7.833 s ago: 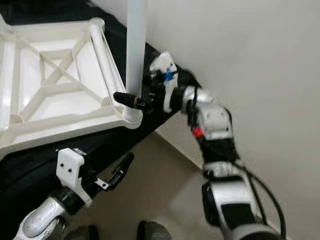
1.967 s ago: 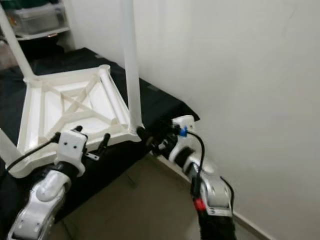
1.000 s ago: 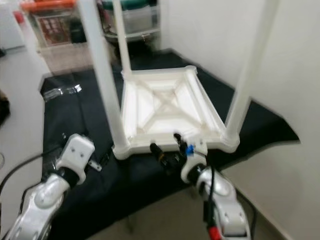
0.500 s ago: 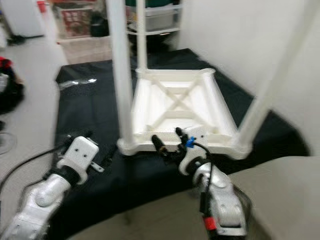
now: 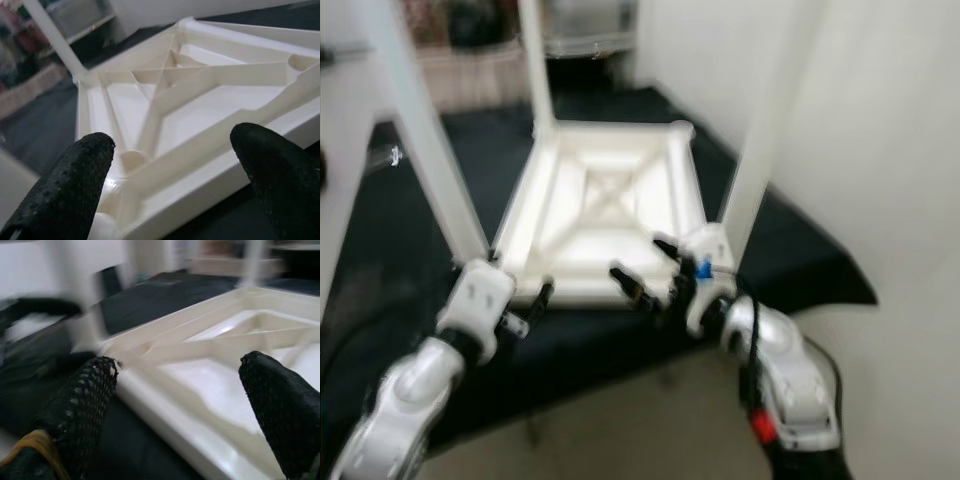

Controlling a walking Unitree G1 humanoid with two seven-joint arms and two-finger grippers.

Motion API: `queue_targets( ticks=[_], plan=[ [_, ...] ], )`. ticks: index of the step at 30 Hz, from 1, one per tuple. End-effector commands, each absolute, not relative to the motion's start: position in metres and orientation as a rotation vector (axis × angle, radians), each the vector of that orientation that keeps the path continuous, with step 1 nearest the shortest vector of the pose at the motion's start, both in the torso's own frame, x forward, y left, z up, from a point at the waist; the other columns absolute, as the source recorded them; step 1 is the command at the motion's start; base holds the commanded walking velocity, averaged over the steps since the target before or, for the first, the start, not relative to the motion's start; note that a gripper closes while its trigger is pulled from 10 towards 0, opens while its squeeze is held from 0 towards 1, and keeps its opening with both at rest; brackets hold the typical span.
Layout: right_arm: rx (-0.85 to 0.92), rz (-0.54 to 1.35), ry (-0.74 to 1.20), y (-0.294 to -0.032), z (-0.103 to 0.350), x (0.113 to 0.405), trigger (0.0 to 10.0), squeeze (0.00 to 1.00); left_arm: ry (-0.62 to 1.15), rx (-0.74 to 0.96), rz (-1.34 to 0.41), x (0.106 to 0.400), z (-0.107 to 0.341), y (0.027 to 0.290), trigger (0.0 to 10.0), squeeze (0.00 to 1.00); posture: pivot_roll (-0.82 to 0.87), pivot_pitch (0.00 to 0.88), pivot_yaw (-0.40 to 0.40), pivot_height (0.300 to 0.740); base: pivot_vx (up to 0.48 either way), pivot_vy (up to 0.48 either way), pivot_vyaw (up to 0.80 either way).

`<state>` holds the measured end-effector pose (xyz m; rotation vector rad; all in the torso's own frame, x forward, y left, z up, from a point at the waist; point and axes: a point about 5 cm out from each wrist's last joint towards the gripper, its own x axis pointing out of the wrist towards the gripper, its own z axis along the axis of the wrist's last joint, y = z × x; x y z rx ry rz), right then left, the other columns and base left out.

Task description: Building children table

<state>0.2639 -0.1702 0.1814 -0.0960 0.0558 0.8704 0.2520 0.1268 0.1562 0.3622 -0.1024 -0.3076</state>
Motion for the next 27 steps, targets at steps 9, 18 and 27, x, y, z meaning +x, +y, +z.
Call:
queue_targets(
  ticks=[9, 18, 27],
  plan=[
    [-0.103, 1.097, 0.107, -0.207, 0.203, 0.253, 10.0, 0.00, -0.109, 0.291, -0.473, 0.240, 0.156, 0.116, 10.0, 0.00, -0.02, 0.069, -0.049, 0.740, 0.000, 0.000, 0.00],
    [-0.228, 0.899, 0.126, -0.258, 0.221, 0.279, 10.0, 0.00, -0.077, 0.194, -0.797, 0.209, 0.151, 0.104, 10.0, 0.00, -0.02, 0.095, -0.053, 0.740, 0.000, 0.000, 0.00],
    [-0.250, 0.785, 0.106, -0.296, 0.244, 0.287, 10.0, 0.00, -0.103, 0.155, -0.848, 0.203, 0.154, 0.102, 10.0, 0.00, -0.02, 0.115, -0.052, 0.740, 0.000, 0.000, 0.00]
  ],
)
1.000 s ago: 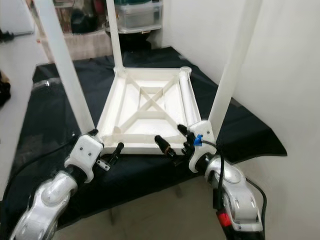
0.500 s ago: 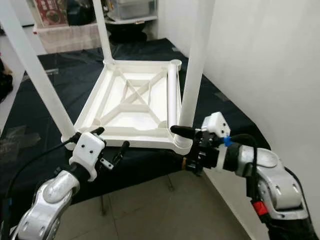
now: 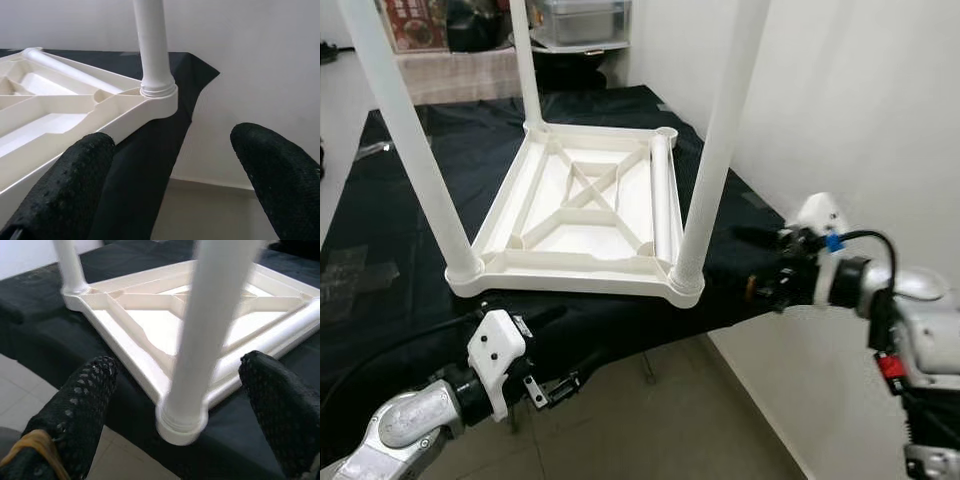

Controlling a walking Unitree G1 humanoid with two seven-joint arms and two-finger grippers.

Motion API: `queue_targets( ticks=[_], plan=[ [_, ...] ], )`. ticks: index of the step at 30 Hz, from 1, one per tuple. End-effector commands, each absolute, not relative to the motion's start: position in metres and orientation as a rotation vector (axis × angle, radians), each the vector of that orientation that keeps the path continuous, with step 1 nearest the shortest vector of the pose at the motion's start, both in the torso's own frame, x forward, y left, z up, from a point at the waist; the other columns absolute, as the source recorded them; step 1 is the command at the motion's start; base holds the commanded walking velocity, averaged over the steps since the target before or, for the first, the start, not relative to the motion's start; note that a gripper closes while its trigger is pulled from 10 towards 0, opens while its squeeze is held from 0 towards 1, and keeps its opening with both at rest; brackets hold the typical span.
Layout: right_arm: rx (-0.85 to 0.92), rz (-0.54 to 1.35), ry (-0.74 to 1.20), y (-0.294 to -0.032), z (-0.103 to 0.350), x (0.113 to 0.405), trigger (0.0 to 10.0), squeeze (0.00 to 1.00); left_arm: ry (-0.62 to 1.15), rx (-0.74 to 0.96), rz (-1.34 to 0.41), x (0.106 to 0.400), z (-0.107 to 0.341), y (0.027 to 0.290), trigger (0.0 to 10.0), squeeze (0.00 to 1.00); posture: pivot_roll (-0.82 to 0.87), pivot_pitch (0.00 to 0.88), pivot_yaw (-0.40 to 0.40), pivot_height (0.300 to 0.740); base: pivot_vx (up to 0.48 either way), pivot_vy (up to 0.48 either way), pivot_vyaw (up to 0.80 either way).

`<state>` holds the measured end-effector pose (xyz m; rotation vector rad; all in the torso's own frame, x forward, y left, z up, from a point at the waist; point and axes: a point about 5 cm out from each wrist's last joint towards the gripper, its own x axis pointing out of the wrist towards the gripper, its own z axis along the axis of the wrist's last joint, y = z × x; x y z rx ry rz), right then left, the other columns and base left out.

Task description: Building children table

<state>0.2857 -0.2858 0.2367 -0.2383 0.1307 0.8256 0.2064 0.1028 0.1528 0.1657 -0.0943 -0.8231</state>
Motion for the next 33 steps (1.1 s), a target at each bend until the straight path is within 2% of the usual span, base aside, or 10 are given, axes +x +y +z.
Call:
queue_targets(
  ticks=[1, 4, 6, 8, 11, 25, 29, 33],
  plan=[
    [-0.250, 0.785, 0.106, -0.296, 0.244, 0.287, 10.0, 0.00, -0.103, 0.155, -0.848, 0.203, 0.154, 0.102, 10.0, 0.00, -0.02, 0.115, -0.052, 0.740, 0.000, 0.000, 0.00],
    [-0.241, 0.711, 0.054, -0.299, 0.249, 0.299, 10.0, 0.00, -0.116, 0.139, -0.863, 0.202, 0.156, 0.102, 10.0, 0.00, -0.03, 0.121, -0.047, 0.740, 0.000, 0.000, 0.00],
    [-0.219, 0.683, 0.011, -0.289, 0.247, 0.311, 10.0, 0.00, -0.121, 0.132, -0.871, 0.202, 0.157, 0.102, 10.0, 0.00, -0.03, 0.122, -0.047, 0.740, 0.000, 0.000, 0.00],
    [-0.219, 0.683, 0.011, -0.289, 0.247, 0.311, 10.0, 0.00, -0.121, 0.132, -0.871, 0.202, 0.157, 0.102, 10.0, 0.00, -0.03, 0.122, -0.047, 0.740, 0.000, 0.000, 0.00],
    [-0.168, 0.732, -0.018, -0.275, 0.244, 0.319, 10.0, 0.00, -0.127, 0.125, -0.872, 0.201, 0.160, 0.105, 10.0, 0.00, -0.01, 0.130, -0.047, 0.740, 0.000, 0.000, 0.00],
    [-0.175, 0.833, -0.044, -0.268, 0.252, 0.328, 10.0, 0.00, -0.134, 0.114, -0.866, 0.200, 0.161, 0.108, 10.0, 0.00, -0.01, 0.147, -0.046, 0.740, 0.000, 0.000, 0.00],
    [-0.266, 0.961, 0.076, -0.278, 0.243, 0.314, 10.0, 0.00, -0.136, 0.106, -0.853, 0.200, 0.163, 0.110, 10.0, 0.00, 0.00, 0.151, -0.048, 0.740, 0.000, 0.000, 0.00],
    [-0.291, 0.997, 0.103, -0.280, 0.243, 0.310, 10.0, 0.00, -0.137, 0.102, -0.848, 0.200, 0.163, 0.111, 10.0, 0.00, -0.01, 0.151, -0.048, 0.740, 0.000, 0.000, 0.00]
  ],
)
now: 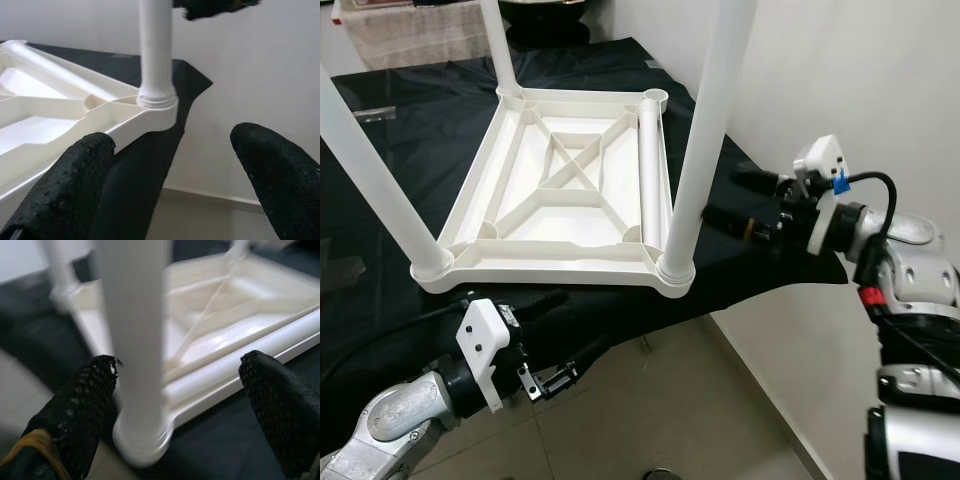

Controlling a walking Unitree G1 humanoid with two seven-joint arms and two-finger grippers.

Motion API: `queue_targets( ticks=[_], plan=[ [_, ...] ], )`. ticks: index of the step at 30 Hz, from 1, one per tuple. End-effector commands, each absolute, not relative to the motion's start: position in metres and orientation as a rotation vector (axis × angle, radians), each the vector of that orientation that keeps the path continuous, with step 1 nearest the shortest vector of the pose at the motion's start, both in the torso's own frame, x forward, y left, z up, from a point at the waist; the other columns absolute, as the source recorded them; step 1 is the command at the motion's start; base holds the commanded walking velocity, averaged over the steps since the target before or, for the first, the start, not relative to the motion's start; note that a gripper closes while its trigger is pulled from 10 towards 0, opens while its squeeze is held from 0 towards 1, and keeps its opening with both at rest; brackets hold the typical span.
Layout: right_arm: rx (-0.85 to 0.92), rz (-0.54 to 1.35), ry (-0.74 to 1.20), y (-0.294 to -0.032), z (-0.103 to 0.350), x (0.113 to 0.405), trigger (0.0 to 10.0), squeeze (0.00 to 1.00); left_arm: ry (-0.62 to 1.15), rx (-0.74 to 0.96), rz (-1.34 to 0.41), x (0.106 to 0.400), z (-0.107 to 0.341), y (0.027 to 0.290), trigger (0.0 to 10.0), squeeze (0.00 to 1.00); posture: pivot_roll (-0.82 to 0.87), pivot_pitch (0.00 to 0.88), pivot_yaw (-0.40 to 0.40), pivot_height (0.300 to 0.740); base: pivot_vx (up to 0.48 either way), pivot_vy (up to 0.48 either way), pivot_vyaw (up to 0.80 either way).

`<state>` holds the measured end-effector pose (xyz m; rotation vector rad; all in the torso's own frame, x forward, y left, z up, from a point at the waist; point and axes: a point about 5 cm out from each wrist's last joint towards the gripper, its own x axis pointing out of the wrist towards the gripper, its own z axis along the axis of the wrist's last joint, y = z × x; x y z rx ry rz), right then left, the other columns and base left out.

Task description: Building children table

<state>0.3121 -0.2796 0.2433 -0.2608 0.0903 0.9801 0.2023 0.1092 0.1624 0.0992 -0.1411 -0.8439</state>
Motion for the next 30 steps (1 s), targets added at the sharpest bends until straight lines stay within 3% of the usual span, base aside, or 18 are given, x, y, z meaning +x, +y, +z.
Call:
queue_targets(
  ticks=[1, 4, 6, 13, 14, 15, 16, 30],
  plan=[
    [-0.304, 1.034, 0.094, -0.273, 0.245, 0.309, 10.0, 0.00, -0.138, 0.101, -0.847, 0.201, 0.163, 0.111, 10.0, 0.00, -0.01, 0.149, -0.046, 0.740, 0.000, 0.000, 0.00],
    [-0.312, 1.068, 0.070, -0.264, 0.247, 0.311, 10.0, 0.00, -0.138, 0.101, -0.847, 0.201, 0.163, 0.110, 10.0, 0.00, -0.01, 0.145, -0.043, 0.740, 0.000, 0.000, 0.00],
    [-0.299, 1.068, -0.019, -0.244, 0.254, 0.322, 10.0, 0.00, -0.138, 0.105, -0.850, 0.202, 0.163, 0.109, 10.0, 0.00, 0.00, 0.142, -0.044, 0.740, 0.000, 0.000, 0.00],
    [-0.294, 1.032, -0.096, -0.233, 0.268, 0.333, 10.0, 0.00, -0.139, 0.111, -0.851, 0.202, 0.162, 0.108, 10.0, 0.00, 0.00, 0.139, -0.049, 0.740, 0.000, 0.000, 0.00],
    [-0.295, 1.036, -0.099, -0.235, 0.271, 0.333, 7.1, 0.00, -0.139, 0.111, -0.850, 0.202, 0.162, 0.108, 10.0, 0.00, -0.01, 0.138, -0.052, 0.740, 0.000, 0.000, 0.00],
    [-0.295, 1.036, -0.099, -0.235, 0.271, 0.333, 7.1, 0.00, -0.139, 0.111, -0.850, 0.202, 0.162, 0.108, 10.0, 0.00, -0.01, 0.138, -0.052, 0.740, 0.000, 0.000, 0.00],
    [-0.296, 1.039, -0.103, -0.237, 0.273, 0.333, 0.0, 0.00, -0.139, 0.111, -0.849, 0.202, 0.162, 0.108, 10.0, 0.00, -0.01, 0.138, -0.052, 0.740, 0.000, 0.000, 0.00],
    [-0.266, 1.114, -0.108, -0.246, 0.289, 0.319, 0.0, 0.00, -0.139, 0.108, -0.852, 0.201, 0.160, 0.106, 10.0, 0.00, -0.03, 0.142, -0.062, 0.740, 0.000, 0.000, 0.00]
  ],
)
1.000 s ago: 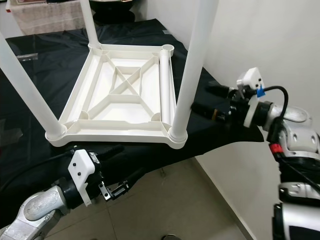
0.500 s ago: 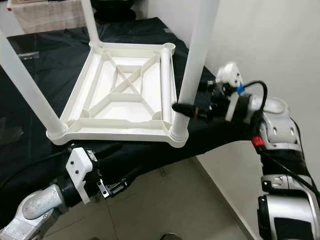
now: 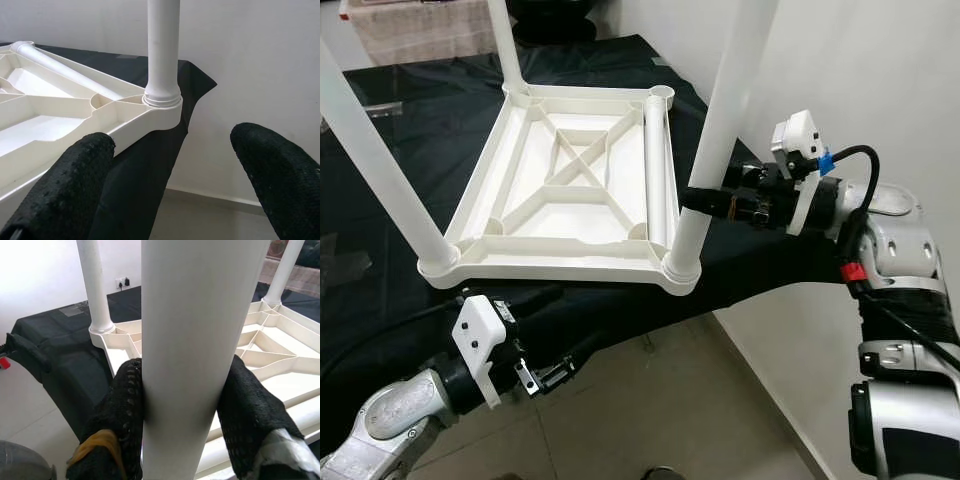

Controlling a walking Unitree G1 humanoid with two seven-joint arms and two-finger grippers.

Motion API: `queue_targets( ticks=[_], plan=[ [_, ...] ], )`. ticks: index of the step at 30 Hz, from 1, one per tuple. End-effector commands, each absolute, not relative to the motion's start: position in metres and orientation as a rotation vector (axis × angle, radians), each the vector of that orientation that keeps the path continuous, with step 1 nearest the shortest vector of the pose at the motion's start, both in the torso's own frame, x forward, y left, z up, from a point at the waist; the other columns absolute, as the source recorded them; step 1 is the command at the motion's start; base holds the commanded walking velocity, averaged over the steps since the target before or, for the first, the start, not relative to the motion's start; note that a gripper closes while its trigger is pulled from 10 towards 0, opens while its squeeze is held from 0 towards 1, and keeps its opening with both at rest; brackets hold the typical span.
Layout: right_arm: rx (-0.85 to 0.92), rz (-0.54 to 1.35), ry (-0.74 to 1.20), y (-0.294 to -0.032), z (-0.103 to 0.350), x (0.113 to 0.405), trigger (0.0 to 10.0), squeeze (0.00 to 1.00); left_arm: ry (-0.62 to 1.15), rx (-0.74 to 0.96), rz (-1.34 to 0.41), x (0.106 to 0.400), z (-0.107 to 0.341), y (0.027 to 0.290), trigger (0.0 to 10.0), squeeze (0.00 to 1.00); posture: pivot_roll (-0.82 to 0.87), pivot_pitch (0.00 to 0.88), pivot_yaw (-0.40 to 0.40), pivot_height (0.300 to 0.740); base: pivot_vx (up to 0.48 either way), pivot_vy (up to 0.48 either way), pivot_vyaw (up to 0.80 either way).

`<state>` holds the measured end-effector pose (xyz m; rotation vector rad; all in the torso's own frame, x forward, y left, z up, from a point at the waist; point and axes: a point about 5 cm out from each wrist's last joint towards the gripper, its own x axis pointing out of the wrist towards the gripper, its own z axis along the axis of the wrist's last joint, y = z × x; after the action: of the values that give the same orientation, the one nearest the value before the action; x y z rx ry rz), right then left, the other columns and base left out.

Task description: Building children table

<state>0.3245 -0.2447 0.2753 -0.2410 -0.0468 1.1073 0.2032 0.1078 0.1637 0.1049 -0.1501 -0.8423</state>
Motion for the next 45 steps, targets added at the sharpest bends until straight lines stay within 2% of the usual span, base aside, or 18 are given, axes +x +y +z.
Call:
queue_targets(
  ticks=[1, 9, 10, 11, 13, 15, 22, 23, 25, 26, 28, 29, 32, 34, 39, 41, 42, 45],
  plan=[
    [-0.280, 1.084, -0.096, -0.244, 0.288, 0.319, 0.0, 0.00, -0.140, 0.109, -0.848, 0.201, 0.161, 0.107, 10.0, 0.00, -0.04, 0.156, -0.064, 0.740, 0.000, 0.000, 0.00],
    [-0.281, 0.999, -0.058, -0.236, 0.284, 0.319, 0.0, 0.00, -0.145, 0.112, -0.832, 0.200, 0.162, 0.108, 10.0, 0.00, -0.05, 0.169, -0.070, 0.740, 0.000, 0.000, 0.00],
    [-0.206, 0.442, -0.064, -0.219, 0.267, 0.334, 0.0, 0.00, -0.148, 0.124, -0.808, 0.199, 0.161, 0.110, 10.0, 0.00, 0.00, 0.179, -0.107, 0.740, 0.000, 0.000, 0.00],
    [-0.206, 0.442, -0.064, -0.219, 0.267, 0.334, 0.0, 0.00, -0.148, 0.124, -0.808, 0.199, 0.161, 0.110, 10.0, 0.00, 0.00, 0.179, -0.107, 0.740, 0.000, 0.000, 0.00],
    [-0.030, 0.212, 0.056, -0.125, 0.202, 0.316, 0.0, 0.00, -0.138, 0.103, -0.755, 0.204, 0.156, 0.115, 10.0, 0.00, -0.05, 0.133, -0.066, 0.740, 0.000, 0.000, 0.00],
    [0.038, 0.348, 0.034, -0.071, 0.206, 0.312, 0.0, 0.00, -0.134, 0.114, -0.757, 0.210, 0.153, 0.116, 10.0, 0.00, -0.02, 0.100, -0.078, 0.740, 0.000, 0.000, 0.00],
    [0.058, 0.425, 0.036, -0.058, 0.218, 0.323, 0.0, 0.00, -0.144, 0.117, -0.752, 0.218, 0.150, 0.116, 10.0, 0.00, -0.04, 0.065, -0.075, 0.740, 0.000, 0.000, 0.00],
    [0.050, 0.446, 0.054, -0.057, 0.218, 0.323, 10.0, 0.00, -0.148, 0.116, -0.747, 0.219, 0.151, 0.115, 10.0, 0.00, -0.04, 0.065, -0.078, 0.740, 0.000, 0.000, 0.00],
    [0.043, 0.460, 0.066, -0.057, 0.218, 0.323, 10.0, 0.00, -0.150, 0.115, -0.744, 0.219, 0.151, 0.115, 10.0, 0.00, -0.04, 0.066, -0.078, 0.740, 0.000, 0.000, 0.00],
    [0.039, 0.468, 0.072, -0.058, 0.218, 0.323, 10.0, 0.59, -0.152, 0.114, -0.743, 0.219, 0.151, 0.115, 10.0, 0.00, -0.04, 0.066, -0.078, 0.740, 0.000, 0.000, 0.00],
    [0.039, 0.468, 0.072, -0.058, 0.218, 0.323, 10.0, 0.59, -0.152, 0.114, -0.743, 0.219, 0.151, 0.115, 10.0, 0.00, -0.04, 0.066, -0.078, 0.740, 0.000, 0.000, 0.00],
    [0.022, 0.463, 0.080, -0.067, 0.219, 0.325, 10.0, 1.00, -0.155, 0.113, -0.741, 0.219, 0.152, 0.114, 10.0, 0.00, -0.04, 0.077, -0.090, 0.740, 0.000, 0.000, 0.00],
    [-0.012, 0.477, 0.060, -0.082, 0.224, 0.330, 10.0, 1.00, -0.159, 0.112, -0.735, 0.217, 0.153, 0.113, 10.0, 0.00, -0.03, 0.096, -0.096, 0.740, 0.000, 0.000, 0.00],
    [-0.077, 0.588, -0.022, -0.107, 0.242, 0.337, 10.0, 1.00, -0.174, 0.102, -0.699, 0.213, 0.157, 0.113, 10.0, 0.00, -0.02, 0.122, -0.104, 0.740, 0.000, 0.000, 0.00],
    [-0.132, 0.699, -0.077, -0.119, 0.255, 0.342, 10.0, 1.00, -0.186, 0.095, -0.667, 0.211, 0.160, 0.114, 10.0, 0.00, -0.01, 0.136, -0.108, 0.740, 0.000, 0.000, 0.00],
    [-0.170, 0.820, -0.116, -0.123, 0.267, 0.344, 10.0, 1.00, -0.192, 0.091, -0.643, 0.208, 0.161, 0.116, 10.0, 0.00, 0.00, 0.152, -0.113, 0.740, 0.000, 0.000, 0.00],
    [-0.219, 1.013, -0.164, -0.132, 0.286, 0.349, 10.0, 1.00, -0.190, 0.095, -0.613, 0.203, 0.163, 0.119, 10.0, 0.00, 0.02, 0.166, -0.119, 0.740, 0.000, 0.000, 0.00],
    [-0.232, 1.032, -0.178, -0.135, 0.292, 0.352, 10.0, 1.00, -0.187, 0.097, -0.608, 0.200, 0.163, 0.119, 10.0, 0.00, 0.02, 0.171, -0.119, 0.740, 0.000, 0.000, 0.00]
  ],
)
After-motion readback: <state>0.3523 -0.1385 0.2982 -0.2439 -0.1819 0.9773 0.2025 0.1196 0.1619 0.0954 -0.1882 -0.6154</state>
